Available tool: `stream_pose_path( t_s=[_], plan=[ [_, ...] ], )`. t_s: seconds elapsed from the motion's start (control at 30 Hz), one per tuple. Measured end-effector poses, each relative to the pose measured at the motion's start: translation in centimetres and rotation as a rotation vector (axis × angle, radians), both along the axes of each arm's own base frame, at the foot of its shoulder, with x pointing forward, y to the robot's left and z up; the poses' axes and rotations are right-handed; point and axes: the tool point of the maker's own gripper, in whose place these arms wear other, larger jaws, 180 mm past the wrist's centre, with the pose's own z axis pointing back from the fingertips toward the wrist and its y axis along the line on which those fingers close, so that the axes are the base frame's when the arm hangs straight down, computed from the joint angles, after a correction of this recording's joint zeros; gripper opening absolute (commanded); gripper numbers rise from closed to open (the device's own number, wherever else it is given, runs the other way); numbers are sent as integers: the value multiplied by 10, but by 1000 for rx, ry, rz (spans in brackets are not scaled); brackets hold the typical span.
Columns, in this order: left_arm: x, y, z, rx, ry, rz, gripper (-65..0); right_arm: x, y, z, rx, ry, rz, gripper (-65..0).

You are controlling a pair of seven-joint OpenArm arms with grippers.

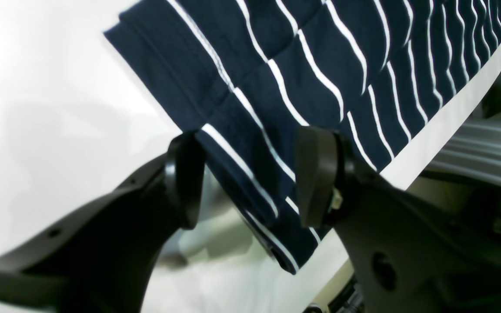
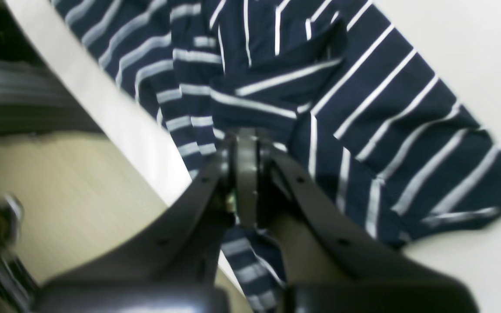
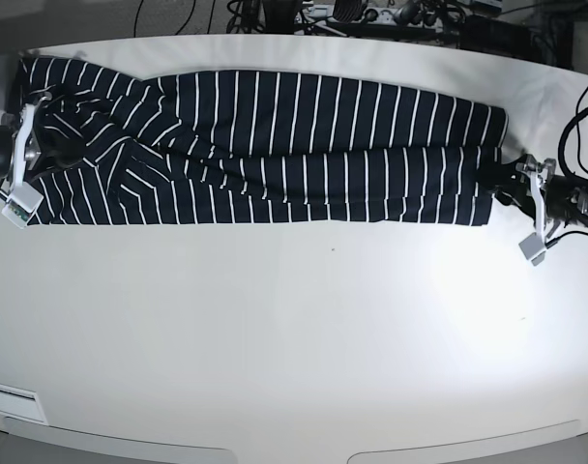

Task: Fold the T-shirt properly
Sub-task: 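Lower the folded hem with both grippers and release it, then move the right gripper to the shirt's end and grasp it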

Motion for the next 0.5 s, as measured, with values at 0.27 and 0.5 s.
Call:
stream_pose_path(
  t_s=[0.27,0.5],
  plan=[
    [27,5,25,-43,-116,67,-305,36,-24,-63,5,-137,-345,-650],
    [51,19,57,-74,-235,141,-305,19,-38,-110,-41,-28,-429,-650]
  ],
)
